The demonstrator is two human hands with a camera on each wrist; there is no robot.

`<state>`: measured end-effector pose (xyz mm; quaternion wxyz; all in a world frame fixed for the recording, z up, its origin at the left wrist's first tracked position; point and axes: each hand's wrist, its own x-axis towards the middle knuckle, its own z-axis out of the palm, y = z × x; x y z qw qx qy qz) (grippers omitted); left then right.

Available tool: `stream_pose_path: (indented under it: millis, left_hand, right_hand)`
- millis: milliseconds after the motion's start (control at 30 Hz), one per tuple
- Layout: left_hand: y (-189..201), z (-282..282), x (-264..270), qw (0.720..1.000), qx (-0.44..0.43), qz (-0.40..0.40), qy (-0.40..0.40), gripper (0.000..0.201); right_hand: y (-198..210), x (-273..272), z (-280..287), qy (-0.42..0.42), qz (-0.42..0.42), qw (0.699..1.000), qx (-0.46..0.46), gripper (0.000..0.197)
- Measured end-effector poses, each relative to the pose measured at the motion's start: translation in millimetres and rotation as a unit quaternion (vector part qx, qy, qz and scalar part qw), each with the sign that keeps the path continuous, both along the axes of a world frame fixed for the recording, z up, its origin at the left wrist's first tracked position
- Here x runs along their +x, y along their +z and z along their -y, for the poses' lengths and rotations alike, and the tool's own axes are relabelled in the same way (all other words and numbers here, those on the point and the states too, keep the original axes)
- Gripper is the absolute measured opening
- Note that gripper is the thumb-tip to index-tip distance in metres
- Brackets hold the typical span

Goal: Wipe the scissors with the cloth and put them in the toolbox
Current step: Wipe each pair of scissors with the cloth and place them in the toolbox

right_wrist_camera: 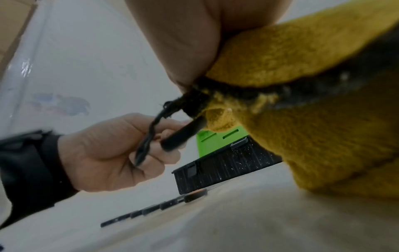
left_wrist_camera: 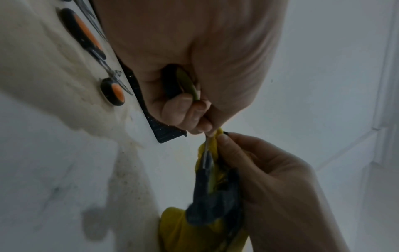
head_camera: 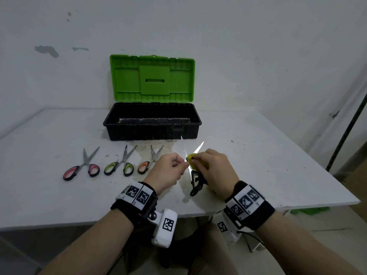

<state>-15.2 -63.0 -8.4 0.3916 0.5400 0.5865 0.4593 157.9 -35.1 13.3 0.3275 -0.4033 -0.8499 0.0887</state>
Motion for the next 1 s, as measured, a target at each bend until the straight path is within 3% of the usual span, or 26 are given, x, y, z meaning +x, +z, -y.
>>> stream_pose_path:
  millis: [167,400,500,700,867,1000]
  left_hand:
    - [1,4,-3,0.999,0.021,-0.025,-0.014,0.02]
    - [-3,7,-10,0.998,0.015,-0.062,-0.026,0.018]
    - [-4,5,-10,0.999,0.007,-0.047,-0.012,0.018]
    - [-3,4,-5,0.996,0.039,-0.077,-0.017,0.016]
    - [-3,8,-9,0.988,0.079,-0.13,-0.021,0.017]
    - [-5,8,-12,0.993,0.039,-0.108,-0.026,0.017]
  right_hand:
    - [-3,0,-8,-0.02,0.01,1.0,0.002,0.02]
    - [19,16,-39,-0.135,-0.016,0.99,-0.02,0.02]
    - [21,14,-26,-0.113,-0.033,0.993,0.003,0.017]
    - [2,-9,3,-0.02,0.022,1.0,0.005,0.019]
    - [7,-3,-16,-0.077,-0.003,0.997,0.0,0.021]
    - [17,11,-35,-0.135,-0.024,0.99,-0.026,0.018]
